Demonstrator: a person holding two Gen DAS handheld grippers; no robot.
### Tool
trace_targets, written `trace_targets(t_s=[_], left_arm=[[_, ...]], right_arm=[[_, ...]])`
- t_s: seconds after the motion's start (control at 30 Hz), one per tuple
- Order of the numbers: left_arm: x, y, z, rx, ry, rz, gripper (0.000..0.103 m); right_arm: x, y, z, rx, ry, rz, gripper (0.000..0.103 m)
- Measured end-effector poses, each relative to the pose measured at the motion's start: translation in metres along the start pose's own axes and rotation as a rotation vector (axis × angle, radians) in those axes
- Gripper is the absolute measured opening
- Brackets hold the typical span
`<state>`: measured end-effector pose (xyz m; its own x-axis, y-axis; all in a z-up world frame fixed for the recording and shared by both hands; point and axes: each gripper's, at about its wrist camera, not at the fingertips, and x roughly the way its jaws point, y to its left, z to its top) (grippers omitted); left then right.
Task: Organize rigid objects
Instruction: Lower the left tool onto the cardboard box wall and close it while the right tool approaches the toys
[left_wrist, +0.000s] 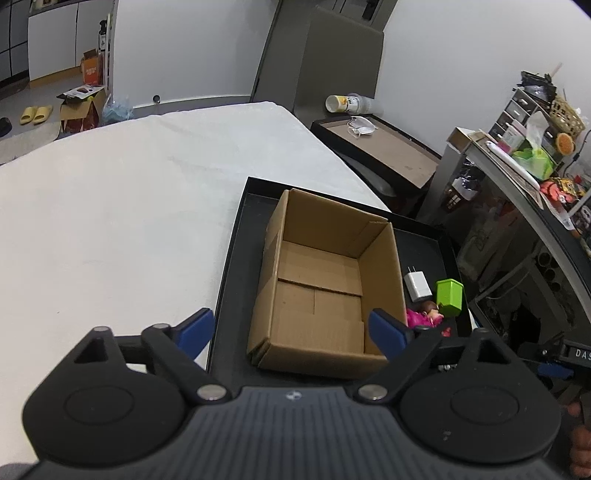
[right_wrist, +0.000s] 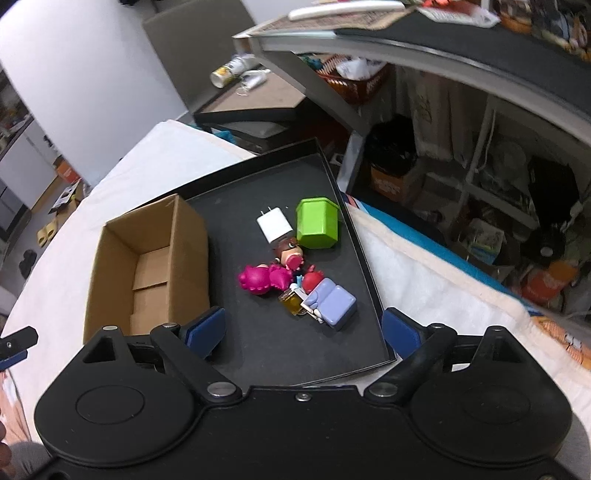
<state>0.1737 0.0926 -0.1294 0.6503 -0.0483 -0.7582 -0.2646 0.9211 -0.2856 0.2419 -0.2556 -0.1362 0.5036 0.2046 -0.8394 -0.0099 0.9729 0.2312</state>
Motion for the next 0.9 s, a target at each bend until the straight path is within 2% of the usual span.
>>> trace_targets(t_s=[0.03, 0.1, 0.2, 0.27, 0.4, 0.6, 0.8, 0.9], left_arm=[[0.005, 0.001, 0.002, -0.007, 0.0, -0.002, 0.088], [0.014, 0.003, 0.006, -0.016, 0.002, -0.004, 0.078], [0.029, 0.008, 0.013, -0.042, 0.015, -0.007, 0.07], [0.037, 0.01, 0.017, -0.053, 0.022, -0.01, 0.069], [0.053, 0.017, 0.02, -0.077, 0.039, -0.011, 0.067], [0.076, 0.027, 0.015, -0.117, 0.066, -0.025, 0.062], [0.09, 0.032, 0.011, -0.156, 0.085, -0.053, 0.047], [0.098, 0.033, 0.012, -0.151, 0.101, -0.061, 0.043]], right_arm=[[0.003, -0.002, 0.001, 0.014, 0.002, 0.001, 0.091], [0.009, -0.005, 0.004, 0.039, 0.0, -0.005, 0.091], [0.018, -0.008, 0.007, 0.076, 0.015, -0.004, 0.09], [0.024, -0.01, 0.01, 0.104, 0.025, -0.004, 0.089], [0.036, -0.013, 0.013, 0.127, 0.035, -0.061, 0.089], [0.061, -0.018, 0.016, 0.177, 0.087, -0.09, 0.077], [0.084, -0.021, 0.018, 0.238, 0.142, -0.121, 0.076], [0.095, -0.018, 0.02, 0.247, 0.156, -0.138, 0.076]])
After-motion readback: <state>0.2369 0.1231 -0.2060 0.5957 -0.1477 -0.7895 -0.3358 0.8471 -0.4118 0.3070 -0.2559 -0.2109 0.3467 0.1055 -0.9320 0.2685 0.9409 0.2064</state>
